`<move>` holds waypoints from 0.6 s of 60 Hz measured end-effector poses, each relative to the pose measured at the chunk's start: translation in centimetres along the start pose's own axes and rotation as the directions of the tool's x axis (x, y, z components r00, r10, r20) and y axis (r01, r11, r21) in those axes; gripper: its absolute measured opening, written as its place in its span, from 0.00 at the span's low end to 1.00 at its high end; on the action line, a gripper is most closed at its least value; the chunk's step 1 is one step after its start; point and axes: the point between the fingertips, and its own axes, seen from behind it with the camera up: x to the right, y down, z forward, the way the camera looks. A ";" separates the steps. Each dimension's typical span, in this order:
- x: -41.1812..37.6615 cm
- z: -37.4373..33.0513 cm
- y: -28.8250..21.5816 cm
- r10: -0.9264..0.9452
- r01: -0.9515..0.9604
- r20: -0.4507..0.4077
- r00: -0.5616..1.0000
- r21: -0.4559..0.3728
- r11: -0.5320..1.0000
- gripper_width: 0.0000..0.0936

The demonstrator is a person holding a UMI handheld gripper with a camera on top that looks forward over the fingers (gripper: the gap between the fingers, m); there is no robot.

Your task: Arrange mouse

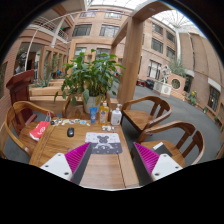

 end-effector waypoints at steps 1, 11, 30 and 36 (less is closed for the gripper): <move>0.0 0.1 0.1 -0.001 0.001 0.000 1.000 -0.003 1.000 0.91; -0.9 3.1 3.7 0.016 -0.015 0.010 1.000 -0.064 0.998 0.90; -10.4 11.3 17.8 -0.052 0.086 0.129 0.990 -0.272 0.958 0.90; -16.4 14.4 18.6 -0.042 0.098 0.211 0.977 -0.266 0.959 0.91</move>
